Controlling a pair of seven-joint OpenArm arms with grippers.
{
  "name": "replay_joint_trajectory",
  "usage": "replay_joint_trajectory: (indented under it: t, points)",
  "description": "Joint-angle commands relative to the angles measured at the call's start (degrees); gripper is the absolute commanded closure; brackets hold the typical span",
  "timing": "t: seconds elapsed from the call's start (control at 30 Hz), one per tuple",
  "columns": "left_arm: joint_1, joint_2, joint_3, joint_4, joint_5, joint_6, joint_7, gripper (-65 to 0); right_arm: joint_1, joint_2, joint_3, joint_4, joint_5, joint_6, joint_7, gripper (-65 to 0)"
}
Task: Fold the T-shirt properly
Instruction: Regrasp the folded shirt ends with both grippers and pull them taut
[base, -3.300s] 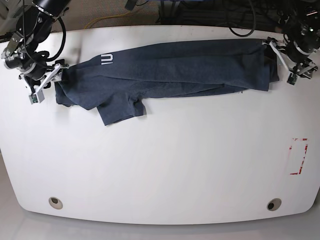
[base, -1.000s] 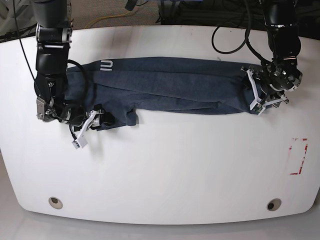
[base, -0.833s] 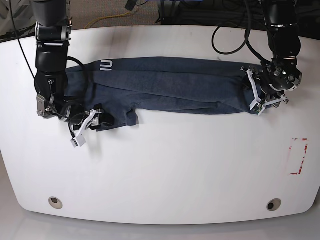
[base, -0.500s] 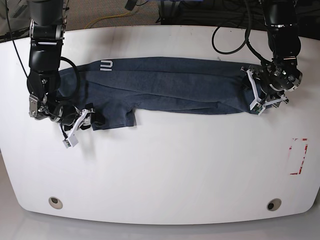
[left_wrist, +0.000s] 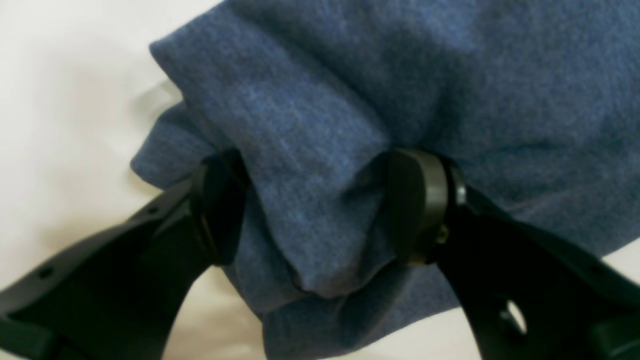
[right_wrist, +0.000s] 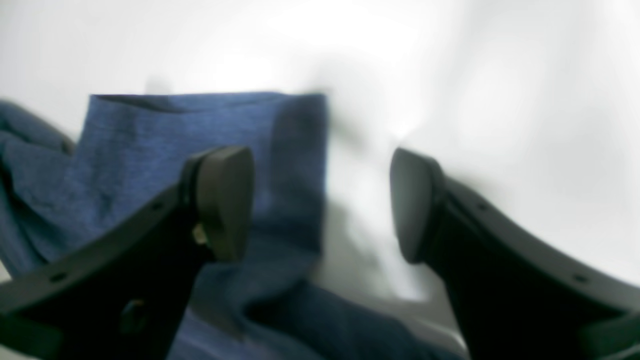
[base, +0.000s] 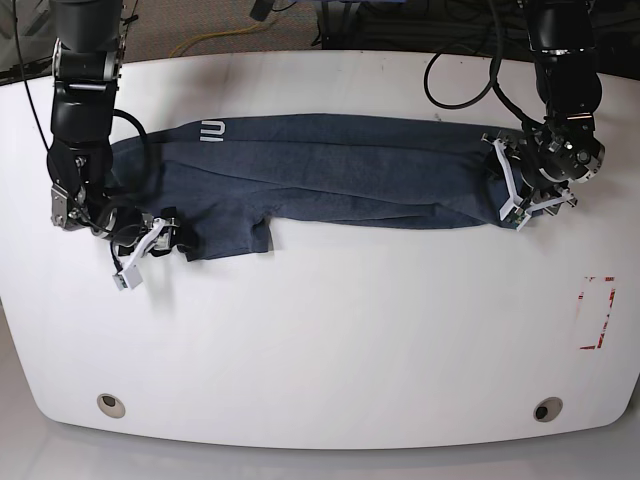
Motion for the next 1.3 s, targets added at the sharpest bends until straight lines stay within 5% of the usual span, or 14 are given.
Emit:
replay_joint_trajectory:
  t: [0.0, 0.23, 0.4, 0.43, 0.57, 0.87, 1.27]
  points:
    - [0.2, -0.2, 0.1, 0.0, 1.0, -0.3, 1.5, -40.4, 1.1, -0.2, -1.9, 1.3, 0.8, 0.3, -0.1, -40.9]
    - [0.2, -0.2, 0.1, -0.1, 1.1, -0.3, 1.5, -40.4, 1.1, -3.1, -2.3, 2.9, 0.5, 0.3, 0.1, -37.6]
    - [0.2, -0.2, 0.1, -0.1, 1.4, -0.3, 1.5, -40.4, 1.2, -3.1, -2.3, 3.0, 0.6, 0.3, 1.9, -2.4]
    - [0.2, -0.2, 0.1, -0.1, 1.4, -0.3, 1.5, -40.4, 1.2, -3.0, -2.3, 3.1, 0.9, 0.3, 1.9, 0.0]
    - [0.2, -0.2, 0.3, -0.2, 1.5, -0.3, 1.5, -40.4, 0.5, -2.5, -1.2, 11.0, 1.1, 0.3, -0.6, 0.0]
    - [0.2, -0.2, 0.4, -0.8, 1.5, -0.3, 1.5, -40.4, -8.5, -7.3, 18.4, 40.0, 1.0, 0.3, -21.5, 0.0]
    - [0.1, -0.4, 0.4, -3.7, 1.5, -0.3, 1.5, -40.4, -21.5, -7.4, 23.8, 48.5, 0.7, 0.3, -22.6, 0.0]
